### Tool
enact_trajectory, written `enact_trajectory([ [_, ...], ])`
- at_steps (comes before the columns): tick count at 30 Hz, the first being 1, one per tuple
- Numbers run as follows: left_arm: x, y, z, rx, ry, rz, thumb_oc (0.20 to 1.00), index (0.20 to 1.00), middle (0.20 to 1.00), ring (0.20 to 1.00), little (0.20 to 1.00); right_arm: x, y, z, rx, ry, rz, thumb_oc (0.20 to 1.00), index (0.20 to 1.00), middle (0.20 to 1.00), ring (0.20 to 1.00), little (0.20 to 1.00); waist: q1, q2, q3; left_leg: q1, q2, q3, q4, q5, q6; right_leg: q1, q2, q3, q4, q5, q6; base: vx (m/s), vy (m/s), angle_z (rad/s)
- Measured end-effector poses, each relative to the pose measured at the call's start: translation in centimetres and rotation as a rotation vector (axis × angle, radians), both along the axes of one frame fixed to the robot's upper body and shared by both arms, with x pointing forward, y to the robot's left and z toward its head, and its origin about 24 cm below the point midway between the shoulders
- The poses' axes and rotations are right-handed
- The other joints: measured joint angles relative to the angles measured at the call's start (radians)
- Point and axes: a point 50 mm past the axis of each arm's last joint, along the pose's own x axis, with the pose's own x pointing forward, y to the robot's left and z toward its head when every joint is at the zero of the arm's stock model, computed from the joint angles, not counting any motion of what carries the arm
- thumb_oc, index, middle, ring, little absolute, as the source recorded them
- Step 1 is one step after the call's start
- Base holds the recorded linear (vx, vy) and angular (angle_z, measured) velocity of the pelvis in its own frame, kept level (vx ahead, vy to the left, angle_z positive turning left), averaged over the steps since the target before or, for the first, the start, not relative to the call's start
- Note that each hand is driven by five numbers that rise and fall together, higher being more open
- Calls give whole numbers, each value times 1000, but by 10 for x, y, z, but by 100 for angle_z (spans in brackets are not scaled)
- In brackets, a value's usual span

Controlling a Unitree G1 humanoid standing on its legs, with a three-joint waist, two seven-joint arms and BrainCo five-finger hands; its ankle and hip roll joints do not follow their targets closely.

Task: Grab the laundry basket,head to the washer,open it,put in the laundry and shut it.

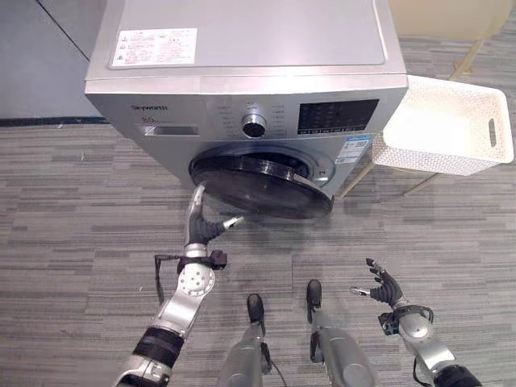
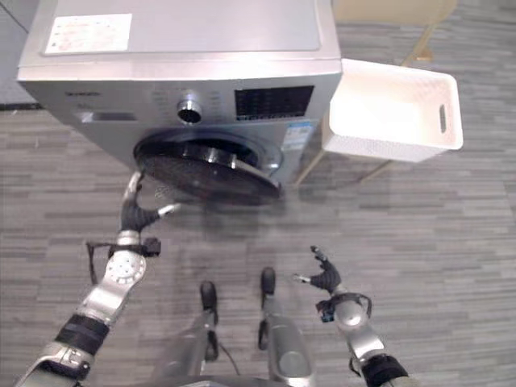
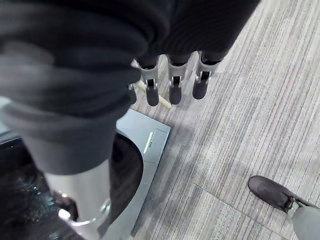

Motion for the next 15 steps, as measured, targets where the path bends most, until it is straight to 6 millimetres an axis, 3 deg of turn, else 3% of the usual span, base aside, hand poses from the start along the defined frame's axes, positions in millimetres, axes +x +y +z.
enact_trajectory([
  [1, -8, 2, -17, -12, 66, 31, 1000, 1000, 1000, 1000, 1000, -4, 3, -3, 6, 13, 4, 1000, 1000, 1000, 1000, 1000, -4, -8, -5, -2, 3, -2, 0, 1, 1, -1, 3, -1, 0, 0, 0, 0, 0, 0],
  [3, -28, -3, -76, -10, 352, 46, 1000, 1000, 1000, 1000, 1000, -6, 4, -8, -7, 42, 4, 1000, 1000, 1000, 1000, 1000, -15, -31, -47, -27, 5, -23, 3, 12, 3, -16, 7, -15, 0, -1, -2, 48, 40, 19],
  [5, -30, -19, -89, 35, 461, -76, 1000, 1000, 1000, 1000, 1000, -1, 2, -6, -20, 31, 2, 1000, 1000, 1000, 1000, 1000, -19, -39, -51, -32, 3, -18, 3, 16, 9, -23, 5, -12, 0, 0, -2, 14, 16, 6],
  [7, -21, -31, -82, 59, 449, -168, 1000, 1000, 1000, 1000, 1000, 3, 3, -3, -22, 19, 5, 1000, 1000, 1000, 1000, 1000, -19, -41, -53, -37, 0, -17, 3, 16, 8, -31, 3, -9, 0, 3, 2, -6, 9, -4],
  [8, 5, -42, -59, 102, 377, -236, 1000, 1000, 1000, 1000, 1000, 5, 5, -1, -23, 10, 15, 1000, 1000, 1000, 1000, 1000, -22, -42, -54, -49, -3, -11, 3, 17, 10, -47, 3, -2, 1, 7, 8, -16, 17, -9],
  [9, 19, -46, -45, 123, 328, -255, 1000, 1000, 1000, 1000, 1000, 6, 5, 0, -23, 6, 20, 1000, 1000, 1000, 1000, 1000, -23, -43, -54, -59, -4, -4, 3, 19, 13, -58, 3, 2, 2, 10, 12, -18, 9, -13],
  [11, 57, -48, 2, 183, 178, -268, 1000, 1000, 1000, 1000, 1000, 10, 10, 4, -24, -15, 48, 1000, 1000, 1000, 1000, 1000, -45, -45, -55, -87, -7, 4, 3, 27, 15, -90, 0, 13, 3, 20, 26, -12, 8, -16],
  [13, 80, -36, 39, 211, 87, -212, 1000, 1000, 1000, 1000, 1000, 10, 13, 6, -28, -23, 71, 1000, 1000, 1000, 1000, 1000, -89, -49, -57, -94, -10, 16, 3, 27, 14, -106, 0, 26, 2, 24, 31, -5, 7, -17],
  [15, 102, -12, 73, 339, 51, -144, 1000, 1000, 1000, 1000, 1000, 11, 12, 12, -48, -45, 112, 1000, 1000, 1000, 1000, 1000, -107, -57, -59, -119, -9, 42, 3, 30, 18, -143, 1, 47, 2, 33, 37, 20, 2, -31],
])
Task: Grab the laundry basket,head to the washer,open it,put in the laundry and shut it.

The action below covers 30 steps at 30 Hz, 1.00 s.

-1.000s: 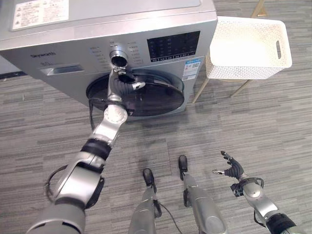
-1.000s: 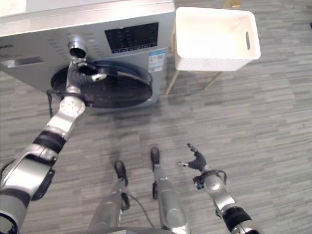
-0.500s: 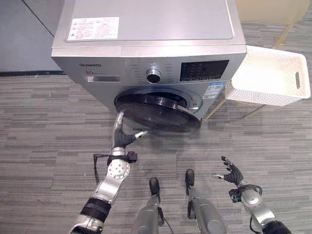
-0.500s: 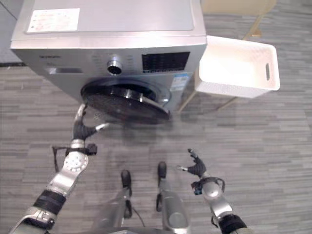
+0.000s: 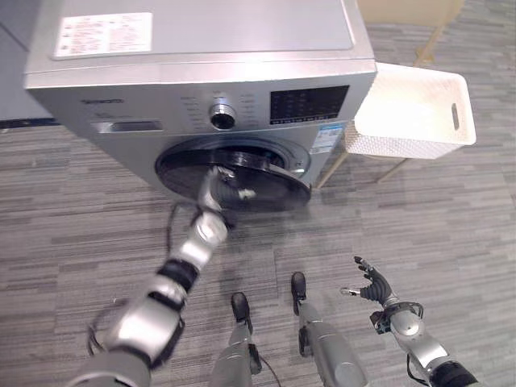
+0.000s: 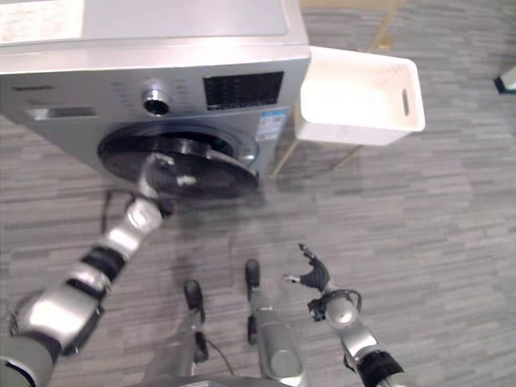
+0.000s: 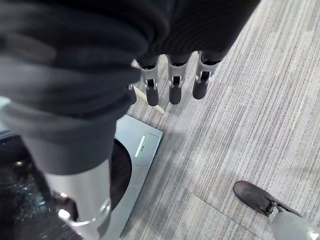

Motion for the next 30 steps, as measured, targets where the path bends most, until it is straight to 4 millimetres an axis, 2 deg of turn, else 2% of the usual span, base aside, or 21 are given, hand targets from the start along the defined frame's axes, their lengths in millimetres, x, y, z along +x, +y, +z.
enact_trajectory([
  [1, 1, 6, 4, 5, -6, 17, 1000, 1000, 1000, 1000, 1000, 0, -1, 0, -6, 3, 3, 1000, 1000, 1000, 1000, 1000, -14, -3, 1, -3, 1, 13, 0, -1, 0, -7, 2, 10, 0, 1, -1, 32, 18, -32],
  [4, 10, 9, 22, 53, -39, 19, 1000, 1000, 1000, 1000, 1000, 4, -1, 4, -3, -16, 5, 1000, 1000, 1000, 1000, 1000, -37, -18, 1, -19, -3, 24, 0, -3, -2, -30, 6, 24, 0, 2, 0, 15, 18, -15],
  [7, 8, 11, 11, 88, 7, 22, 1000, 1000, 1000, 1000, 1000, 8, -1, 7, -2, -33, 10, 1000, 1000, 1000, 1000, 1000, -47, -23, 2, -20, -2, 50, 0, -10, 0, -44, 9, 50, 0, 7, -1, 23, 31, -27],
  [13, 5, 14, 10, 67, 5, 25, 1000, 1000, 1000, 1000, 1000, 10, 1, 10, 7, -48, 25, 1000, 1000, 1000, 1000, 1000, -48, -30, 7, -15, 4, 72, 0, -12, -3, -48, 18, 67, 0, 21, -6, 26, 17, -11],
  [17, -13, 12, -2, -47, -29, 6, 1000, 1000, 1000, 1000, 1000, 10, -3, 11, 12, -50, 9, 1000, 1000, 1000, 1000, 1000, -29, -21, 14, 33, 15, 72, -3, -18, -7, 0, 22, 65, -1, 20, -9, 61, -16, -2],
  [19, -38, 7, -28, -163, -9, -5, 1000, 1000, 1000, 1000, 1000, 8, -12, 12, 14, -53, -34, 1000, 1000, 1000, 1000, 1000, -11, -7, 20, 94, 24, 62, -7, -39, -15, 65, 23, 57, -2, -6, -32, 142, -35, 13],
  [20, -69, 0, -64, -268, 68, -1, 1000, 1000, 1000, 1000, 1000, 3, -22, 10, 14, -47, -85, 1000, 1000, 1000, 1000, 1000, 7, 14, 13, 148, 28, 45, -7, -62, -19, 128, 25, 43, -2, -31, -39, 115, -33, 28],
  [22, -98, -5, -100, -355, 184, 21, 1000, 1000, 1000, 1000, 1000, -6, -31, 2, -1, -4, -123, 1000, 1000, 1000, 1000, 1000, 35, 33, -3, 188, 32, 37, -7, -71, -27, 169, 28, 33, -3, -49, -40, 95, -13, 21],
  [23, -119, -2, -122, -375, 276, 44, 1000, 1000, 1000, 1000, 1000, -8, -34, -3, -12, 24, -133, 1000, 1000, 1000, 1000, 1000, 61, 47, -19, 195, 34, 31, -7, -78, -24, 181, 29, 23, -2, -56, -45, 86, -8, 10],
  [24, -134, 2, -136, -386, 336, 61, 1000, 1000, 1000, 1000, 1000, -11, -36, -8, -13, 49, -153, 1000, 1000, 1000, 1000, 1000, 70, 55, -35, 198, 34, 28, -7, -82, -19, 185, 28, 19, -2, -59, -47, 70, -5, 24],
  [25, -166, 7, -163, -416, 467, 106, 1000, 1000, 1000, 1000, 1000, -18, -41, -16, -32, 92, -176, 1000, 1000, 1000, 1000, 1000, 77, 78, -63, 202, 32, 11, -3, -73, -18, 197, 28, 10, -2, -59, -49, 68, -5, 30],
  [27, -189, 17, -178, -427, 549, 149, 1000, 1000, 1000, 1000, 1000, -20, -42, -20, -52, 121, -175, 1000, 1000, 1000, 1000, 1000, 102, 90, -71, 217, 30, 1, -1, -72, -17, 217, 26, -2, -3, -58, -51, 55, -9, 23],
  [29, -212, 25, -192, -462, 628, 211, 1000, 1000, 1000, 1000, 1000, -22, -43, -23, -61, 140, -179, 1000, 1000, 1000, 1000, 1000, 110, 97, -84, 240, 30, -17, -1, -73, -15, 252, 22, -19, -3, -66, -43, 51, -9, 22],
  [30, -221, 28, -198, -477, 668, 230, 1000, 1000, 1000, 1000, 1000, -29, -46, -30, -68, 178, -193, 1000, 1000, 1000, 1000, 1000, 115, 92, -107, 264, 28, -18, -1, -76, -12, 275, 20, -21, -3, -72, -39, 31, 0, 24],
])
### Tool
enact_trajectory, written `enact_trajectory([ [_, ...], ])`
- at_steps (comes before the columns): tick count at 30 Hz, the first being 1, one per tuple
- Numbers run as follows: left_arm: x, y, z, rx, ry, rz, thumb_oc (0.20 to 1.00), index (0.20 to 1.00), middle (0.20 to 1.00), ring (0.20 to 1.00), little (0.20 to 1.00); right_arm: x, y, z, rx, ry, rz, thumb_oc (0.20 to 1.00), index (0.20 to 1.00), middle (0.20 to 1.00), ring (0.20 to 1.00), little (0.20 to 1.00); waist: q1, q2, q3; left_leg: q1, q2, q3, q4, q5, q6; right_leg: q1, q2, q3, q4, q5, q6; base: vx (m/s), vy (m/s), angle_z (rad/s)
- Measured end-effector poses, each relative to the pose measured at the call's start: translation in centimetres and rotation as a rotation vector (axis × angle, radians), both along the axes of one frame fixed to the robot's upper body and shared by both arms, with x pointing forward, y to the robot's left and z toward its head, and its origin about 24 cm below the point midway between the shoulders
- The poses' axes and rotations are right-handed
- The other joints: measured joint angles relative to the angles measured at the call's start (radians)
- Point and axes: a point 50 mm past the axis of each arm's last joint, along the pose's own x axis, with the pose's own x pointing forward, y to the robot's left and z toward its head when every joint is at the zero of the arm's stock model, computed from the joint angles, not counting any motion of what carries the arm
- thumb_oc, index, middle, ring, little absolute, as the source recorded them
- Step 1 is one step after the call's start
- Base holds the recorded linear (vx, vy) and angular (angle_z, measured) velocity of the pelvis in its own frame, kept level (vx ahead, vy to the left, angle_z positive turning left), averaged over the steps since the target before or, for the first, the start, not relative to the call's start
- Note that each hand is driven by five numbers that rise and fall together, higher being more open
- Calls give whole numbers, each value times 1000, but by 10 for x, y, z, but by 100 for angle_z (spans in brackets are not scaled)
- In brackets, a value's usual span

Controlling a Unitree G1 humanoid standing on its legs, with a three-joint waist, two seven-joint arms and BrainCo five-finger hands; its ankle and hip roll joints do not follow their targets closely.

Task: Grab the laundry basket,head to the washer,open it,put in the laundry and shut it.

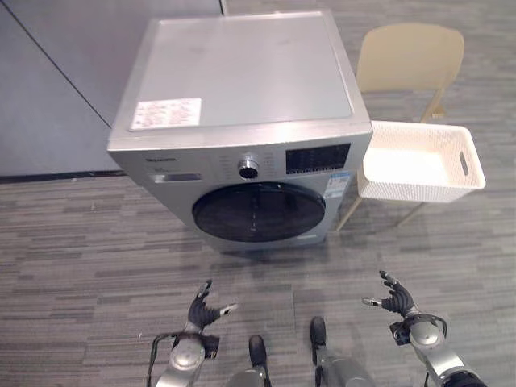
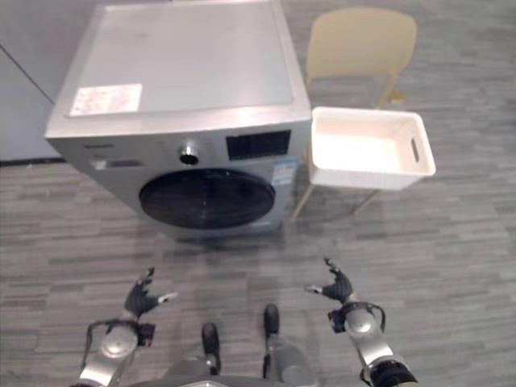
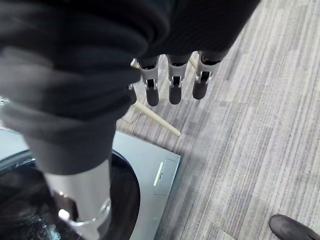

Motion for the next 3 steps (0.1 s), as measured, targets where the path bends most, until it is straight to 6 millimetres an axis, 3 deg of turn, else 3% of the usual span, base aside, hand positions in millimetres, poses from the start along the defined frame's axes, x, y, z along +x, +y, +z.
enact_trajectory([
  [3, -13, 5, -11, -4, 76, 19, 1000, 1000, 1000, 1000, 1000, -11, -2, -13, 0, 74, -31, 1000, 1000, 1000, 1000, 1000, 3, -9, -52, 7, -6, -23, -5, -3, 2, 19, -7, -20, 0, -14, 6, 16, 7, 24],
])
